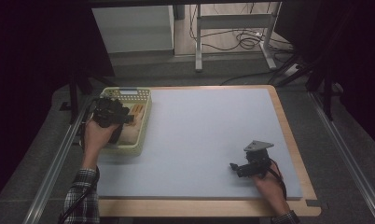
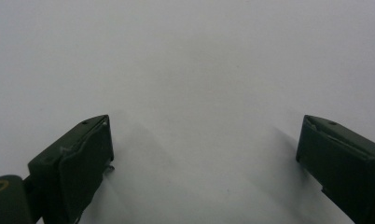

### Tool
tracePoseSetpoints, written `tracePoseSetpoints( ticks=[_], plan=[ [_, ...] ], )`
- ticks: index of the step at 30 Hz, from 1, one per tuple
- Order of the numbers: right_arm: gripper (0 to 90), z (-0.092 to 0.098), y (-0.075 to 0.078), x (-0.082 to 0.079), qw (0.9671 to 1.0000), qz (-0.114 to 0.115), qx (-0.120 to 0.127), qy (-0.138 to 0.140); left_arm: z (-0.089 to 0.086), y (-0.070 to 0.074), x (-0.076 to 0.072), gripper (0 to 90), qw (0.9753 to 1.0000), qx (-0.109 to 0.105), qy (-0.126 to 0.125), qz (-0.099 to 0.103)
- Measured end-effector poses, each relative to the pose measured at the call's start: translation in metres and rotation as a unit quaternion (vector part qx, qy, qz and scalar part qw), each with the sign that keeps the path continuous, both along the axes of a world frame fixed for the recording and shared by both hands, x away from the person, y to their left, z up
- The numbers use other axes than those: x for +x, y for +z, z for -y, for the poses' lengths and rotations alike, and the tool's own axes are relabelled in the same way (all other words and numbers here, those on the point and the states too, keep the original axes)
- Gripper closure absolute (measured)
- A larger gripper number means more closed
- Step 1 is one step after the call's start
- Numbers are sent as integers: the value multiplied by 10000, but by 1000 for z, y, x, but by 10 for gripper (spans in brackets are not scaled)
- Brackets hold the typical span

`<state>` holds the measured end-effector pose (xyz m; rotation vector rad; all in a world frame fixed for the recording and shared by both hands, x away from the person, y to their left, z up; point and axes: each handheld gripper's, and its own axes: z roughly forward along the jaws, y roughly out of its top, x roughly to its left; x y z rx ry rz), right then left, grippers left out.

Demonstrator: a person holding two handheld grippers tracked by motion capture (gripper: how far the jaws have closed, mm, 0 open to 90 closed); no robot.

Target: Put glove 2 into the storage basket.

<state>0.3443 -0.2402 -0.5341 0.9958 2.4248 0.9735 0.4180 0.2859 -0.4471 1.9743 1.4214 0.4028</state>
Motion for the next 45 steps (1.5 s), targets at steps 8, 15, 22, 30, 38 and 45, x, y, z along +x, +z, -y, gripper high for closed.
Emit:
tracePoseSetpoints(
  ticks=[8, 15, 22, 30, 38, 45],
  plan=[
    [35, 0, 0, 0, 10000, 0, -13, 2, 23, 5, -18, 17, 9985, -127, -468, 250],
    [35, 0, 0, 0, 10000, 7, -15, 4, 59, 5, -41, 13, 9921, -289, -1087, 550],
    [35, 0, 0, 0, 10000, -3, -12, -4, 92, -2, -58, 13, 9838, -382, -1582, 746],
    [35, 0, 0, 0, 10000, -2, -13, -2, 135, -27, -84, 11, 9702, -445, -2217, 869],
    [35, 0, 0, 0, 10000, -1, -12, 0, 156, -58, -98, 11, 9659, -177, -2463, 775],
    [36, 0, 0, 0, 10000, -1, -10, -1, 166, -91, -100, 10, 9653, 110, -2564, 483]
  ],
)
